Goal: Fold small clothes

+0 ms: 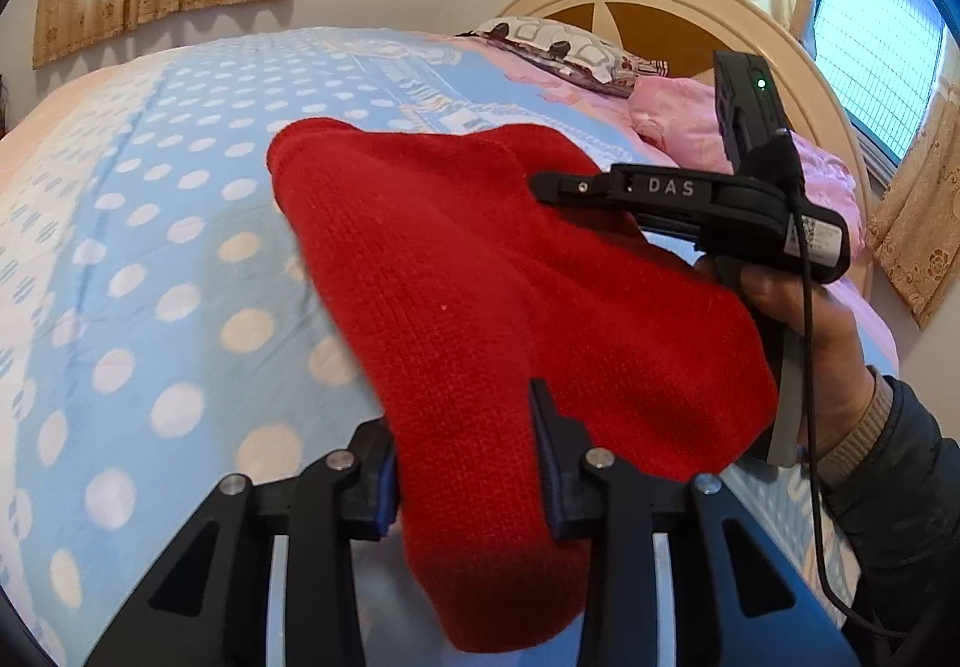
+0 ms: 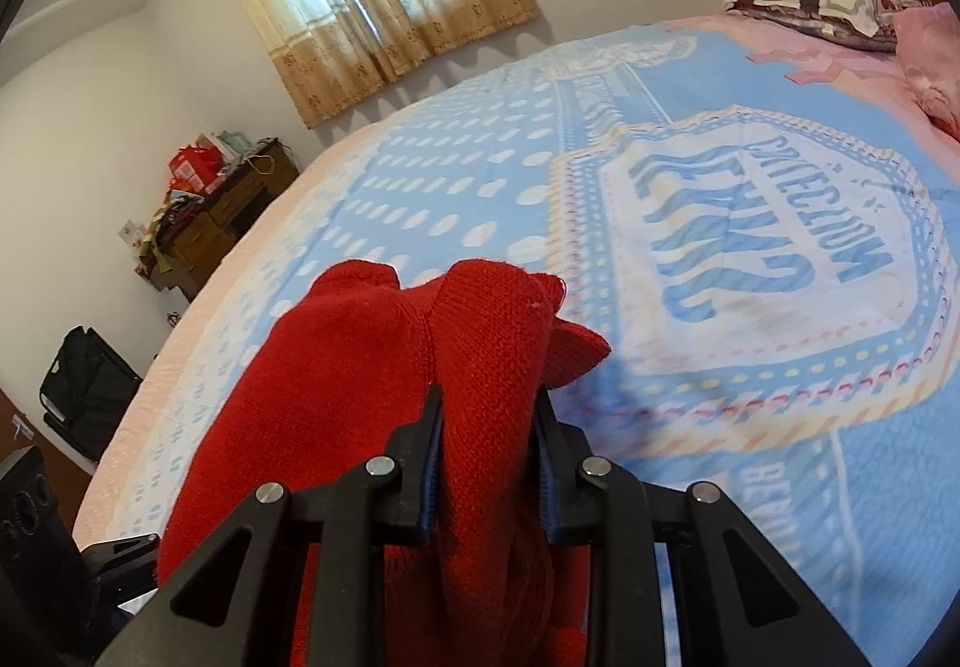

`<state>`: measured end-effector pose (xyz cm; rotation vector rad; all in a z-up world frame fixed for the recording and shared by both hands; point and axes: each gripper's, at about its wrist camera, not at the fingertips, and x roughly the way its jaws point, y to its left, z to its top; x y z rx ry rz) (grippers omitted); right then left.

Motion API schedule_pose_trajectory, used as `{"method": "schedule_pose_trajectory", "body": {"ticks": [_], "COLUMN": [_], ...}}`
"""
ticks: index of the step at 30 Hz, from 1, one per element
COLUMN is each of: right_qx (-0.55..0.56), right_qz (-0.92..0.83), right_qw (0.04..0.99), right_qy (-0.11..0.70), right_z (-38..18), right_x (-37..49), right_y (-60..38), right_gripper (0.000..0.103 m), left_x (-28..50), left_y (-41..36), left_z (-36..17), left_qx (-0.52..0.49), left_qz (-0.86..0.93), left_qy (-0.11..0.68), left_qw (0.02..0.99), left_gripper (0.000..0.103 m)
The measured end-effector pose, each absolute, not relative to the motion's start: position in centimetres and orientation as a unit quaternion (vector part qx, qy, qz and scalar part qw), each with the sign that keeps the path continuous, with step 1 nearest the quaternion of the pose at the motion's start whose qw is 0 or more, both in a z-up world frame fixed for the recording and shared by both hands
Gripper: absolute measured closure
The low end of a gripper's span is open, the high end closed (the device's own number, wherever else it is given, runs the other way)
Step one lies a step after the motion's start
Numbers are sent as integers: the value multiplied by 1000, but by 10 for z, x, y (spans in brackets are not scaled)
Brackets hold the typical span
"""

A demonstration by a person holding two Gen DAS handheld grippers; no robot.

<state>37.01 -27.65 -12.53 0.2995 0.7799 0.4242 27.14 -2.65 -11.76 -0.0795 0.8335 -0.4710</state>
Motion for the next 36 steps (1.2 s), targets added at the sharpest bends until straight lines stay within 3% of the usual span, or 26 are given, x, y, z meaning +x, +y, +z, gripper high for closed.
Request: {"method": "schedule_pose_trajectory", "body": {"ticks": [36], "right_qx": [100], "right_qz": [383], "right_qw": [836], "right_qy": [380], "right_z": [-98], "right_x": [299], "right_y": [-41], "right_gripper": [78], "left_x": [161], "left_y": [133], "left_z": [-95], "left_qx": [-80], "left_qz": [-92], "left_qy": [371], "left_qw": [921], "left_gripper": [67]}}
